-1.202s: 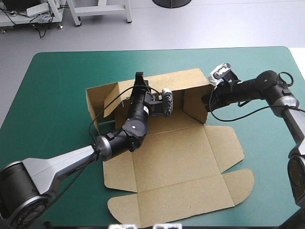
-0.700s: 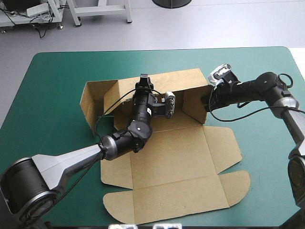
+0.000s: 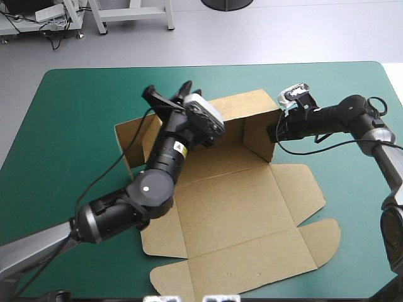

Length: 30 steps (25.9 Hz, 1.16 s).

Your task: Fold the box

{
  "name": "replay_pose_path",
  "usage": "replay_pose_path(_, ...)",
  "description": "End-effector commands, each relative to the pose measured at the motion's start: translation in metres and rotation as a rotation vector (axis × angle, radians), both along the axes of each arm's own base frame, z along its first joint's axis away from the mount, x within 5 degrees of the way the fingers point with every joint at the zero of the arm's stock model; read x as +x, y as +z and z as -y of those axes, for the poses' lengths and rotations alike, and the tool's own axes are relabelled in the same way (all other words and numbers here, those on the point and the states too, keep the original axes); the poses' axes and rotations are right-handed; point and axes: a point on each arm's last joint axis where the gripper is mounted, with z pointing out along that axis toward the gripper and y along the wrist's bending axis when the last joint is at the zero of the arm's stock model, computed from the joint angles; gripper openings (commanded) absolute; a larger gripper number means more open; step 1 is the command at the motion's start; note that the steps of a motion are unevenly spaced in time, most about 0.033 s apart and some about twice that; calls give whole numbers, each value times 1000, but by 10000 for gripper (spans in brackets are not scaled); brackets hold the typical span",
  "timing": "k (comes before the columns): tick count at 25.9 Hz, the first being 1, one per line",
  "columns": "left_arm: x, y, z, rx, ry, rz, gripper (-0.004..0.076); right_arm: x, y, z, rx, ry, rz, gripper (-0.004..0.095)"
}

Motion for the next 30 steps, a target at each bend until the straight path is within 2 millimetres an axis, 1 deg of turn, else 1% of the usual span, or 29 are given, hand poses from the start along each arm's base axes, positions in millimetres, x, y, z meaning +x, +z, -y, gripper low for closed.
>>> replay_pose_path(1, -4, 42, -40, -150, 90, 94, -6, -9, 11, -11, 33, 10, -36, 3)
replay_pose_path(5, 2, 53, -77, -302, 159, 46, 15, -14, 11, -29, 6, 15, -48, 2)
replay_pose_path(8, 12, 53, -107, -439, 184, -57, 15, -17, 15, -40, -3, -30, -52, 2)
replay_pose_path(9, 16, 53, -119, -483, 202, -88, 15, -18, 20, -42, 13, -57, -52, 2)
replay_pose_path(11, 26, 51, -142, -544, 249, -125, 15, -20, 27, -41, 43, -93, -65, 2)
replay_pose_path(13, 32, 48, -162, -614, 296, -166, 15, -24, 40, -41, 61, -114, -69, 2)
replay_pose_path(14, 36, 47, -176, -637, 328, -178, 15, -26, 45, -40, 61, -122, -73, 2)
replay_pose_path(18, 43, 38, -206, -744, 382, -272, 15, -35, 63, -38, 47, -138, -159, 2)
replay_pose_path(19, 44, 36, -215, -743, 401, -288, 15, -37, 68, -38, 44, -136, -189, 2)
replay_pose_path(23, 44, 29, -242, -845, 441, -376, 15, -43, 86, -38, 37, -132, -241, 2)
replay_pose_path(24, 43, 25, -249, -900, 440, -431, 15, -41, 91, -36, 7, -147, -260, 2)
replay_pose_path(25, 42, 21, -254, -917, 436, -470, 15, -39, 91, -35, -18, -154, -277, 2)
replay_pose_path(27, 39, 12, -260, -963, 401, -557, 15, -28, 85, -34, -58, -174, -295, 0)
replay_pose_path(29, 36, 6, -263, -985, 353, -631, 15, -11, 70, -37, -68, -174, -332, 0)
replay_pose_path(30, 34, 4, -262, -985, 320, -668, 14, 2, 57, -39, -77, -176, -359, 1)
